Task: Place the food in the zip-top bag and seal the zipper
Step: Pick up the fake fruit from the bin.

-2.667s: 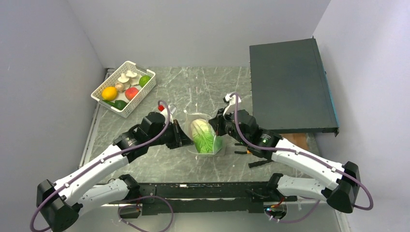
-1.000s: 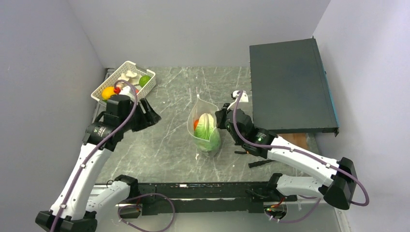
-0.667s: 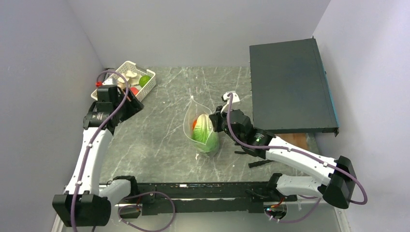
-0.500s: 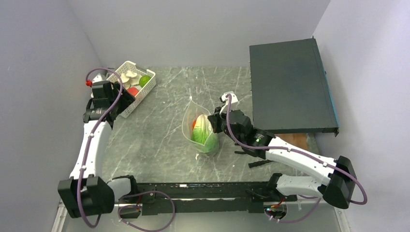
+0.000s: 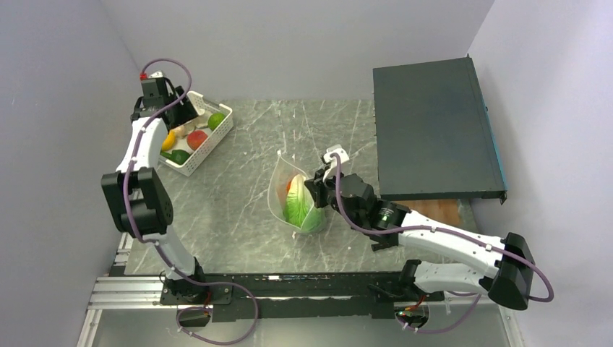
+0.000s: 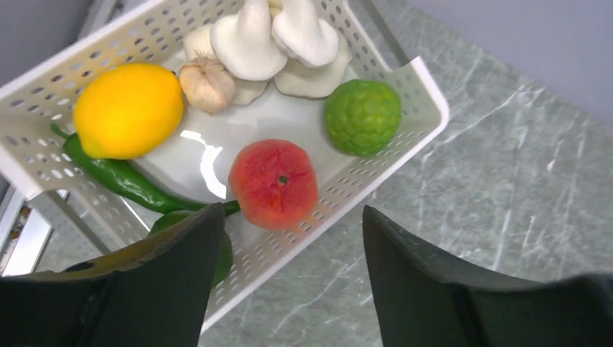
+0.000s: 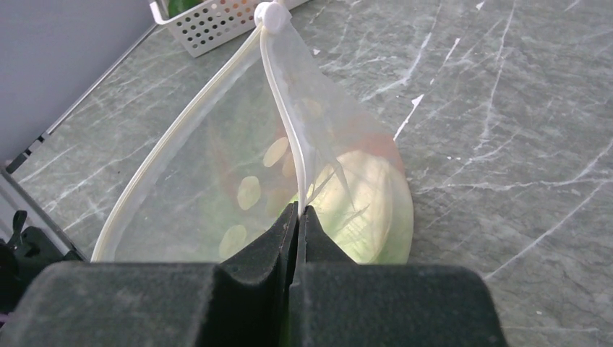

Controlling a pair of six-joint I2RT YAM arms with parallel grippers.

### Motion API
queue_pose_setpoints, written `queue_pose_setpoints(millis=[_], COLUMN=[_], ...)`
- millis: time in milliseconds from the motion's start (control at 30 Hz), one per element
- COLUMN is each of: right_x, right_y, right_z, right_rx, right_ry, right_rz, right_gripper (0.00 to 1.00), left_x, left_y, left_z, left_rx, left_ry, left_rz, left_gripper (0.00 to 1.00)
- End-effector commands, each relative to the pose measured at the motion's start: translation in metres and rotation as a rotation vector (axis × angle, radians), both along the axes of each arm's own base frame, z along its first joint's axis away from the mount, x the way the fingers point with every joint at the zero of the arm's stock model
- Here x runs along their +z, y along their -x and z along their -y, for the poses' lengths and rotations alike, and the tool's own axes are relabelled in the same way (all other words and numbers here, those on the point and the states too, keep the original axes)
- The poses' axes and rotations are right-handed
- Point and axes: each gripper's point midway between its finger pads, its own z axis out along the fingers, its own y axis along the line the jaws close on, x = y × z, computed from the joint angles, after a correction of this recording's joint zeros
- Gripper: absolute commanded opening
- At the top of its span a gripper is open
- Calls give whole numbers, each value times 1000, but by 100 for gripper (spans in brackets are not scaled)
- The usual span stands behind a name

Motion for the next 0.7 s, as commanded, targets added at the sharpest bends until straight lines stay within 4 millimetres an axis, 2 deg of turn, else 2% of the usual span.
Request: queue_pose_setpoints(millis=[0,33,233,467,667], right_x=[13,11,-6,-15,-16], right_y=[0,0,-7,-8,-7], right_z=[-9,-11,-17,-22,-23], right_rx=[12,16,1,12,16], right_ry=[-14,-8,48,79,76], right_rz=[60,61,55,51,46], right_gripper=[0,0,0,0,0], left_x=[-26,-32,-65,-101,-127], left_y=[-9,-12,-21,-34,-33], left_z=[1,1,-1,-9,-8], left_rx=[-145,-160,-170,-153,-155], left_ry=[-65,-73,-51,-33,-11], left_rz=[-85,-94,-176,-257,-314], left_gripper=[85,89,91,90,87])
